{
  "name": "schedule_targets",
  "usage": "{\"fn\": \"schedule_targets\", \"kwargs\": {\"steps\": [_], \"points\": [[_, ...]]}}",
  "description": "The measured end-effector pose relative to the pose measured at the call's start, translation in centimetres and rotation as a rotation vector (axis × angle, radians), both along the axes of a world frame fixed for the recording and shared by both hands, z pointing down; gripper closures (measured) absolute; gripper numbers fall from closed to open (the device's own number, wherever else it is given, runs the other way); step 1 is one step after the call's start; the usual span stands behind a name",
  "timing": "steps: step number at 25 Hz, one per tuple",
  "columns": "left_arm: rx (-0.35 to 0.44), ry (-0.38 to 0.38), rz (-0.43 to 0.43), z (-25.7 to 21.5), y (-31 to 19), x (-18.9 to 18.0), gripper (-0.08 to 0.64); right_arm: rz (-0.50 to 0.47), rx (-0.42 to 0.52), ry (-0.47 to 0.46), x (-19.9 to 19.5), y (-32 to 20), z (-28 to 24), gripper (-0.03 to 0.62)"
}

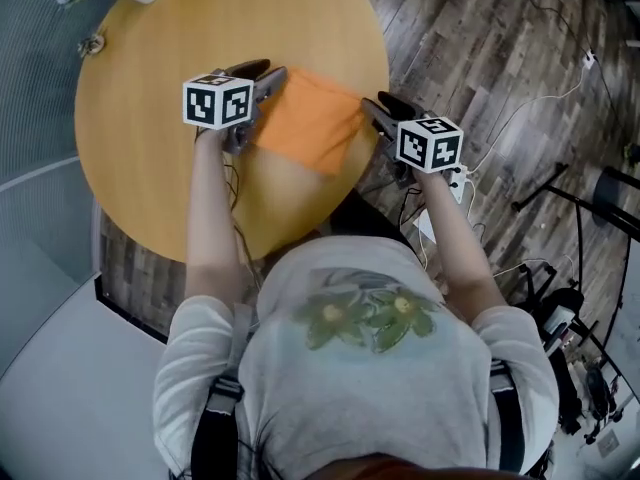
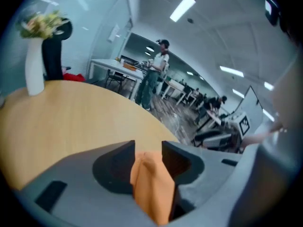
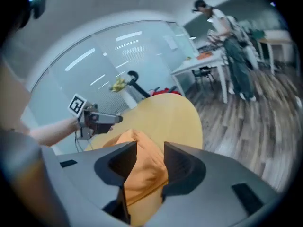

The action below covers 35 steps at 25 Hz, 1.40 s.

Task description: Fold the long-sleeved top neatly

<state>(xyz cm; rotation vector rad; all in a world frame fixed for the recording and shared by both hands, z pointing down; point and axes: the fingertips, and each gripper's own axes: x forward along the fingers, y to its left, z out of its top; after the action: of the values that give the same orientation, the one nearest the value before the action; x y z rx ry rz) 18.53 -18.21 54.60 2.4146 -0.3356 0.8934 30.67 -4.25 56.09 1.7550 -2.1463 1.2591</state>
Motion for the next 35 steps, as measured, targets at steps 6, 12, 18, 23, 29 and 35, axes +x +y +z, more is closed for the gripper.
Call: {"fn": "schedule_targets", "kwargs": {"steps": [6, 12, 18, 23, 29, 35], "points": [[0.148, -0.215, 0.327, 3.8, 1.6, -1.2, 0.369, -0.483, -0.069, 0.247, -4.0, -0.6, 2.4, 0.422], [0.098, -0.268, 0.360, 5.6, 2.3, -1.9, 0.538, -0.415, -0.052, 0.217, -3.7, -0.8, 2.4, 0.545], [0.239, -0.242, 0.246, 5.5, -0.3, 0.6, 0.538, -0.190, -0.139, 0.204, -0.1, -3.0, 4.6, 0.546], [0.361, -0.397, 0.141, 9.9, -1.1, 1.7, 0.538, -0.151, -0.228, 0.338, 0.7, -4.6, 8.3, 0.546], [0.321, -0.452, 0.078, 10.8, -1.5, 2.1, 0.538, -0.176, -0.349, 0.428, 1.2, -5.5, 8.8, 0.546], [0.147, -0.364, -0.045, 8.5, -2.3, 1.1, 0.514, -0.121, -0.366, 0.140, 0.9, -5.0, 8.4, 0.527]]}}
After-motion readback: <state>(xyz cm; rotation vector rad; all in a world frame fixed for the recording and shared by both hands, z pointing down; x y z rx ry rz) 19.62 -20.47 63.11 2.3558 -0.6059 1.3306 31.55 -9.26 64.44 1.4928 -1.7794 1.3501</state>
